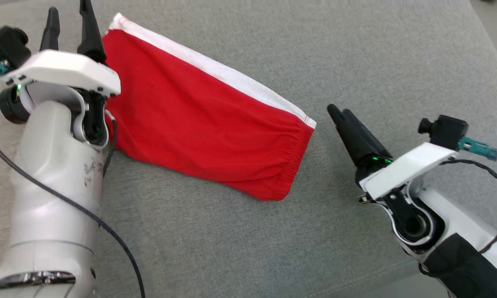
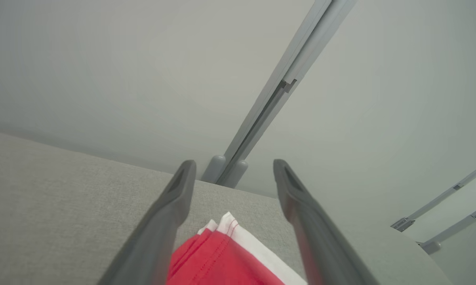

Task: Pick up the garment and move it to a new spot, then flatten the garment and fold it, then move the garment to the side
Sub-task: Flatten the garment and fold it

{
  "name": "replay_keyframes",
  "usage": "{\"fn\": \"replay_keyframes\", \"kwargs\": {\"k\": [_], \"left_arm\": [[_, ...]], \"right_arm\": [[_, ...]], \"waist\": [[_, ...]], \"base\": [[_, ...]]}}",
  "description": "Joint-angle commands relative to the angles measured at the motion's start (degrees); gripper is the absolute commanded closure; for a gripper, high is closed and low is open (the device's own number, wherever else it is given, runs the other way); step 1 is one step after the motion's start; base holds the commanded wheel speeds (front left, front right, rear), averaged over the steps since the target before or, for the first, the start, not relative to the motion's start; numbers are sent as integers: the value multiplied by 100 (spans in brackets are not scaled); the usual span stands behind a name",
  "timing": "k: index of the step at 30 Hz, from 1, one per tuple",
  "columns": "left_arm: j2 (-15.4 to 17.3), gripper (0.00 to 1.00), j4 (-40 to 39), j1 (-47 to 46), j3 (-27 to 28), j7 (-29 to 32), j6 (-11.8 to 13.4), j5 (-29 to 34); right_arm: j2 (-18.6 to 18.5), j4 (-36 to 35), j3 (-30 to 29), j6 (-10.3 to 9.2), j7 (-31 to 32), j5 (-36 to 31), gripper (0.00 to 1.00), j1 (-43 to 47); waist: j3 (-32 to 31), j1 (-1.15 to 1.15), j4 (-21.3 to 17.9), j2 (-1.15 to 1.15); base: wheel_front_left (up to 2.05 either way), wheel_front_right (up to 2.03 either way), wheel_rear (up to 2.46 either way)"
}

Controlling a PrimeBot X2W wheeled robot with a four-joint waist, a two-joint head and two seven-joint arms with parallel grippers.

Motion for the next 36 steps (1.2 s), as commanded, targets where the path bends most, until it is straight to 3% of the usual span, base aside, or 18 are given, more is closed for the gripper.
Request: {"fn": "replay_keyframes", "kwargs": {"k": [1, 7, 14, 20, 28, 36], "left_arm": [[24, 0, -71, 91, 21, 3, -26, 54], [-28, 0, -748, 784, 127, 3, -157, 303], [-30, 0, -1743, 1888, -277, 3, -204, 529], [-33, 0, -2622, 2887, -752, 3, 3, 731], [-32, 0, -3400, 4099, -1170, 3, 305, 779], [-27, 0, -3856, 5012, -1331, 3, 621, 936]], "right_arm": [[-65, 5, -62, 2, -38, -80, 0, 89], [-114, -59, -481, 2, -38, -675, 0, 536], [-100, -290, -1044, 3, -37, -1184, 0, 1173], [-92, -376, -1439, 3, -38, -1562, 0, 1709], [55, -531, -1854, 2, -38, -2608, 0, 2314], [386, -550, -2512, 2, -38, -4408, 0, 2854]], "waist": [[-151, 0, 117, 0], [-554, 0, 341, 0], [-1045, 0, 651, 0], [-1410, 0, 961, 0], [-1833, 0, 1237, 0], [-2152, 0, 1425, 0]], "base": [[0, 0, 0], [0, 0, 0], [0, 0, 0], [0, 0, 0], [0, 0, 0], [0, 0, 0]]}}
